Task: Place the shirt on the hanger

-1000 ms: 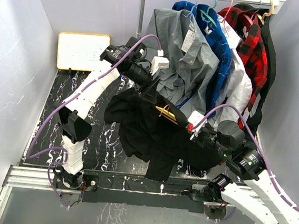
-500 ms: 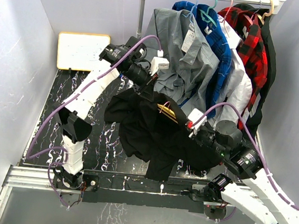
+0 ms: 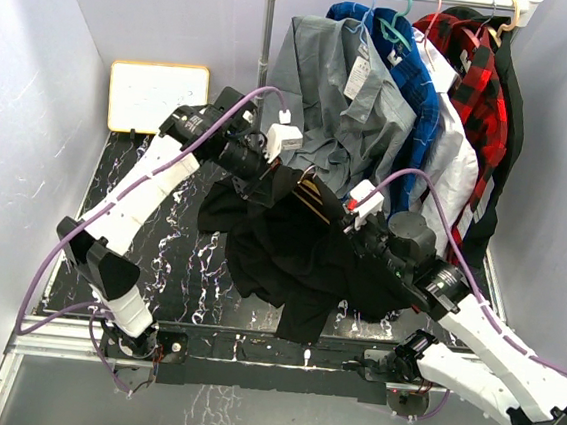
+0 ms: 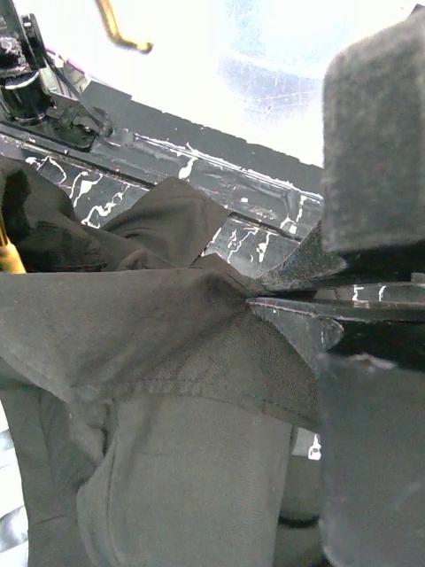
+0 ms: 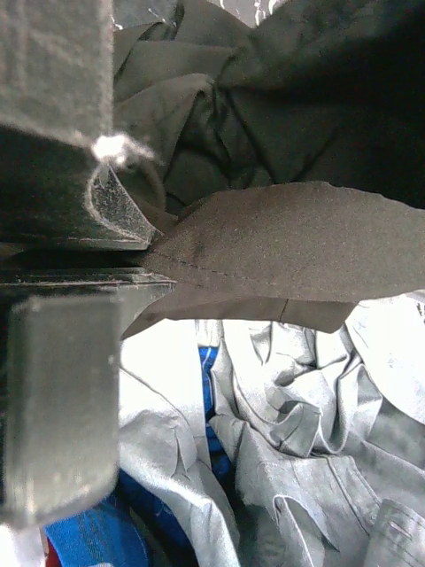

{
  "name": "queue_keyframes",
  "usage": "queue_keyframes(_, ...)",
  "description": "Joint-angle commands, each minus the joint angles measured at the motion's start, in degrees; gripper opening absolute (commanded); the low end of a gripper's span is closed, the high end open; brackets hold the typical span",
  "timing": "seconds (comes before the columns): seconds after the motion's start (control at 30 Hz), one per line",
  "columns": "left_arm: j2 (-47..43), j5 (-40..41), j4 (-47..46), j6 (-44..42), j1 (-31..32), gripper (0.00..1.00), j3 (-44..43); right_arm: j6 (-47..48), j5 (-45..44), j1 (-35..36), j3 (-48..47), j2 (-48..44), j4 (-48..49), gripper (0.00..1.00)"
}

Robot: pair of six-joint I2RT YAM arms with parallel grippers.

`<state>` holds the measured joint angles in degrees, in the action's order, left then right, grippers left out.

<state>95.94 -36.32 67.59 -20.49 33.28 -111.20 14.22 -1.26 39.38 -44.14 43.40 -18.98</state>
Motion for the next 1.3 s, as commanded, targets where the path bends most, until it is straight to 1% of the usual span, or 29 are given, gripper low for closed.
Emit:
queue_keyframes(0.0,-1.4,-1.7,-4.4,3.5,0.3,0.00,5.9,-5.5,-8.2,-0.4,-4.2,2.4,11.6,0.00)
queue_keyframes(0.1,-0.4,-1.8,-7.5,5.5,0.3,0.00,6.6,-7.4,-8.1,-0.4,-4.6,4.2,14.5,0.00)
queue_keyframes(0.13,-0.1,-1.9,-8.7,6.3,0.4,0.06,6.8,-7.8,-7.9,-0.4,-4.5,4.5,15.4,0.00)
queue_keyframes(0.17,0.5,-2.2,-9.3,6.7,0.5,0.26,6.4,-8.3,-7.7,-0.4,-4.1,4.7,16.9,0.00)
queue_keyframes(0.2,0.9,-1.3,-9.5,7.0,0.5,0.55,5.9,-8.7,-7.9,-0.4,-3.8,4.8,18.1,0.00)
queue_keyframes(0.23,0.6,0.4,-10.5,7.2,0.5,0.67,6.0,-9.1,-8.3,-0.4,-3.5,4.6,18.9,0.00)
queue_keyframes(0.3,-2.6,3.8,-14.8,6.4,0.5,0.75,9.0,-9.4,-9.3,-0.4,-3.3,3.8,19.3,0.00)
queue_keyframes(0.4,-8.5,7.3,-22.4,6.0,0.5,0.89,17.1,-8.6,-11.1,-0.4,-3.8,2.0,18.1,0.00)
queue_keyframes(0.47,-11.1,9.3,-24.6,5.9,0.5,0.92,21.3,-8.2,-12.2,-0.4,-4.6,0.8,16.5,0.00)
queue_keyframes(0.5,-12.5,12.1,-25.6,5.7,0.4,0.92,22.8,-7.8,-11.9,-0.4,-5.3,0.1,15.5,0.00)
queue_keyframes(0.53,-14.0,17.2,-27.3,5.6,0.0,0.93,23.6,-7.5,-11.6,-0.4,-6.2,-0.3,14.1,0.00)
queue_keyframes(0.6,-14.9,22.0,-26.8,5.4,-3.2,0.93,20.8,-6.9,-10.9,-0.4,-8.4,-1.0,10.6,0.00)
queue_keyframes(0.67,-14.9,22.2,-26.0,5.7,-9.2,0.93,16.7,-7.3,-11.2,-0.4,-11.5,-1.6,7.1,0.00)
queue_keyframes(0.7,-15.0,24.1,-25.6,5.6,-11.4,0.93,14.8,-7.4,-10.7,-0.4,-13.4,-1.8,5.5,0.00)
queue_keyframes(0.8,-15.7,33.6,-25.3,4.7,-13.7,0.92,11.7,-9.1,-10.9,-0.4,-19.7,-1.1,0.5,0.00)
queue_keyframes(0.83,-16.1,34.0,-24.9,4.7,-14.9,0.92,11.4,-9.5,-11.3,-0.4,-22.6,0.0,-1.6,0.00)
queue_keyframes(0.93,-17.2,27.1,-23.5,6.7,-22.1,0.91,12.5,-10.2,-11.4,-0.4,-31.8,5.2,-9.6,0.00)
queue_keyframes(1.03,-20.0,23.5,-22.8,5.9,-24.9,0.90,16.2,-12.2,-11.4,-0.4,-41.2,11.9,-17.8,0.00)
queue_keyframes(1.13,-21.4,25.8,-22.6,5.4,-26.1,0.89,18.3,-13.4,-8.3,-0.4,-47.0,17.9,-22.2,0.00)
queue_keyframes(1.27,-22.3,29.4,-23.2,5.5,-28.0,0.89,19.7,-16.1,-10.5,-0.4,-49.5,21.2,-19.3,0.00)
